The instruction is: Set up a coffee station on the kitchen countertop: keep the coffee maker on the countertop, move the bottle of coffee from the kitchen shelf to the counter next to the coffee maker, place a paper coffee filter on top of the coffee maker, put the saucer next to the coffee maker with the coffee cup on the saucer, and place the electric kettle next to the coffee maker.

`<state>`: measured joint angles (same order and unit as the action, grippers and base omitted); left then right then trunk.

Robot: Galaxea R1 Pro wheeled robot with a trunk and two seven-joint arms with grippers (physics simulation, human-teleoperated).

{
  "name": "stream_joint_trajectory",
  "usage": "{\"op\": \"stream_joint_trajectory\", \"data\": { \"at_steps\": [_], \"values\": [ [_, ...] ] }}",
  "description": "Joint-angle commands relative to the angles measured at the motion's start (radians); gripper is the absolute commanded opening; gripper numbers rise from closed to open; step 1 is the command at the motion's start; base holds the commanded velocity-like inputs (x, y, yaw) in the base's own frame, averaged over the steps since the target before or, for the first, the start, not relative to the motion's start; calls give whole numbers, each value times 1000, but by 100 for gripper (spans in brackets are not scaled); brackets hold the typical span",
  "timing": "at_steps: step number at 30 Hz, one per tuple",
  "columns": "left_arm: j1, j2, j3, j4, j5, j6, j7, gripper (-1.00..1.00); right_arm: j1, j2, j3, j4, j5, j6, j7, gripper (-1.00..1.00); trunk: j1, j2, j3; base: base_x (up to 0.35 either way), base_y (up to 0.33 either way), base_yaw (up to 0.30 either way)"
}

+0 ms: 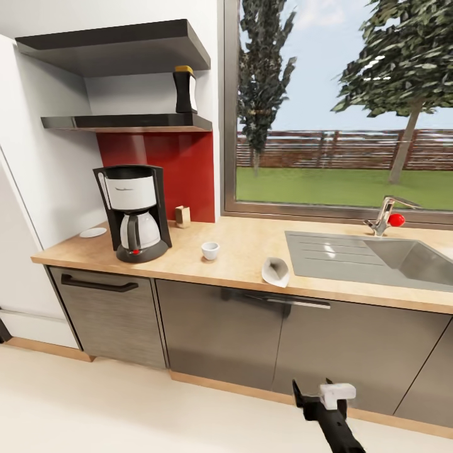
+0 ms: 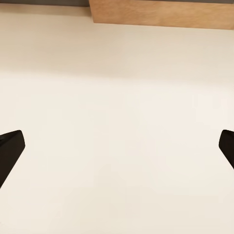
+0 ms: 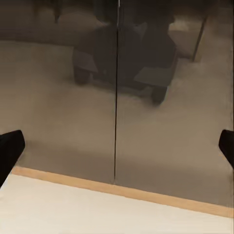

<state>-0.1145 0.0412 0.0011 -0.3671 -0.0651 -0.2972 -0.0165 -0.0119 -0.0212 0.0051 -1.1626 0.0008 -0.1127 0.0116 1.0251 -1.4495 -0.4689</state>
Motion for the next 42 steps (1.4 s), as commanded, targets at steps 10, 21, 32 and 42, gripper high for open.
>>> {"op": "stream_joint_trajectory", "data": {
  "at_steps": [10,21,32,42],
  "values": [
    [-1,0,0,0,-7,-3,0,100,0,-3,0,-277,1,79,0,100,0,-1,-1,0,0,0],
    [-1,0,0,0,-7,-2,0,100,0,-4,71,-360,4,158,-1,100,0,-1,-1,0,0,0],
    [-1,0,0,0,-7,-2,0,100,-44,-4,76,-372,7,161,-4,100,0,-1,-1,0,0,0],
    [-1,0,0,0,-8,-2,0,100,-187,-3,75,-365,8,223,-8,100,0,-1,-1,0,0,0]
  ]
}}
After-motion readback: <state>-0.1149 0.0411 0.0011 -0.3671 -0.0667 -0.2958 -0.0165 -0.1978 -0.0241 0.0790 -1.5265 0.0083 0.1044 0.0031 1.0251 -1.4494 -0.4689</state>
